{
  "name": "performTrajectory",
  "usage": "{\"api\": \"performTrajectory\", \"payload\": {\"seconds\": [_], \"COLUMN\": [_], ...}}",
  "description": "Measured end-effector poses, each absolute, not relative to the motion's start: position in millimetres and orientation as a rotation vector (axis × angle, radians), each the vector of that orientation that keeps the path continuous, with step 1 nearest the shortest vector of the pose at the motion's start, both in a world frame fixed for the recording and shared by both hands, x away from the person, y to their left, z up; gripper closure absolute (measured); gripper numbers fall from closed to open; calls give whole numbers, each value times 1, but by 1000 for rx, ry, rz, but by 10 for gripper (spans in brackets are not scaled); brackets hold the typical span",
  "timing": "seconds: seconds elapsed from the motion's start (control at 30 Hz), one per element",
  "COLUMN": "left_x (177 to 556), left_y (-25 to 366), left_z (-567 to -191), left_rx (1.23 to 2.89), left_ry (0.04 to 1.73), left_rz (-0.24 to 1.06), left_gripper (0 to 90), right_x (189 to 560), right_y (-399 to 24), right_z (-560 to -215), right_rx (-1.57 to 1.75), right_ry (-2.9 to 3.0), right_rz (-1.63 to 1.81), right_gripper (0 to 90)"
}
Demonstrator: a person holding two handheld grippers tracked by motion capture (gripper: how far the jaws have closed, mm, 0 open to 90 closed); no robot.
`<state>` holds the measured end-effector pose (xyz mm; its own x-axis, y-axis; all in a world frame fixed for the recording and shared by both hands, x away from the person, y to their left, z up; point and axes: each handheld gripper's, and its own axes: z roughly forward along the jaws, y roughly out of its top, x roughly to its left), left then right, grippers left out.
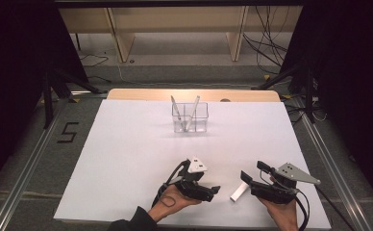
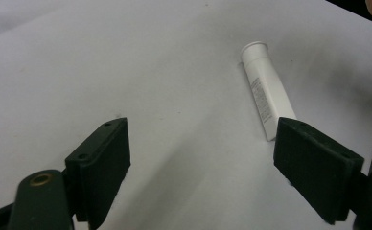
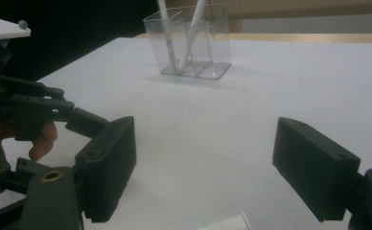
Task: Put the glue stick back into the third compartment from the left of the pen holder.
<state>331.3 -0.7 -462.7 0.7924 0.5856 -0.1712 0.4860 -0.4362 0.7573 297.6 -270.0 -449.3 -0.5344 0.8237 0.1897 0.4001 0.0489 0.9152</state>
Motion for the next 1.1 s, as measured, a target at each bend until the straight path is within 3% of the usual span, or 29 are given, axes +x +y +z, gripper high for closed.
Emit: {"api": "performTrajectory", "payload": {"seconds": [0.77, 1.1], "left_x": [318, 316], "left_y": [-51, -69], "left_z": [-482, -485], "left_rx": [2201, 2211], "left_ry": [685, 639], "left_rz": [123, 111], "left_gripper": [193, 233], "right_x": [296, 296], "right_y": [-270, -271], "right_z": [-449, -449], "right_rx": [1225, 1227], "right_ry": [1943, 1942], "right_rz": [1472, 1476], "right_gripper": [232, 233]}}
